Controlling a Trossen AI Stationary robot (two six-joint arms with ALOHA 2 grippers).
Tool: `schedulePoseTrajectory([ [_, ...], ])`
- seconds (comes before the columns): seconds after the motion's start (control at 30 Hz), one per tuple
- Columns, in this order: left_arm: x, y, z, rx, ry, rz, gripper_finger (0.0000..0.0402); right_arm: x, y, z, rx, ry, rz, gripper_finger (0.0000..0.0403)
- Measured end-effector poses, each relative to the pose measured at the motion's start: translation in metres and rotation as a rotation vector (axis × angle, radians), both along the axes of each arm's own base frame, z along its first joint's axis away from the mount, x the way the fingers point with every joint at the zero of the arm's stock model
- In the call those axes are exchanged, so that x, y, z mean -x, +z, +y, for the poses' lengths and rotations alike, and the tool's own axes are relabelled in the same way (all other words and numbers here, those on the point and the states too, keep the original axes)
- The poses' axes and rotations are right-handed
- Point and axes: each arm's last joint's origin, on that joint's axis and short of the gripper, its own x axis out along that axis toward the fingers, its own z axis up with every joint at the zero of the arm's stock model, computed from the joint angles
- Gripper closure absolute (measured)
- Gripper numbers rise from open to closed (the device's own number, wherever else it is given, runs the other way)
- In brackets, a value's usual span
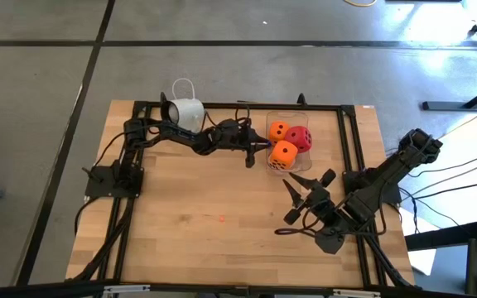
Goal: Pick & Place Dice
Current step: Put the small blue die into the transparent bin, then put the small orange die into the transparent bin
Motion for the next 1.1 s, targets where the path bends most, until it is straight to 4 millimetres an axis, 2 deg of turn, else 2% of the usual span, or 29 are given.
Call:
schedulePoseTrajectory([
  [0.4, 0.0000, -0.0002, 0.0001, 0.024, 0.004, -0.002, 0.0335, -0.0002, -0.0003, 0.0003, -0.009, 0.011, 0.006, 0.0282],
  [0.87, 0.0001, -0.0004, 0.0001, 0.025, 0.004, -0.001, 0.0271, -0.0005, 0.0002, 0.0007, -0.018, 0.013, 0.000, 0.0282],
  [1.1, 0.0012, 0.0006, 0.0002, 0.009, 0.000, 0.017, 0.0267, -0.0007, 0.0001, 0.0008, -0.021, 0.017, 0.001, 0.0282],
])
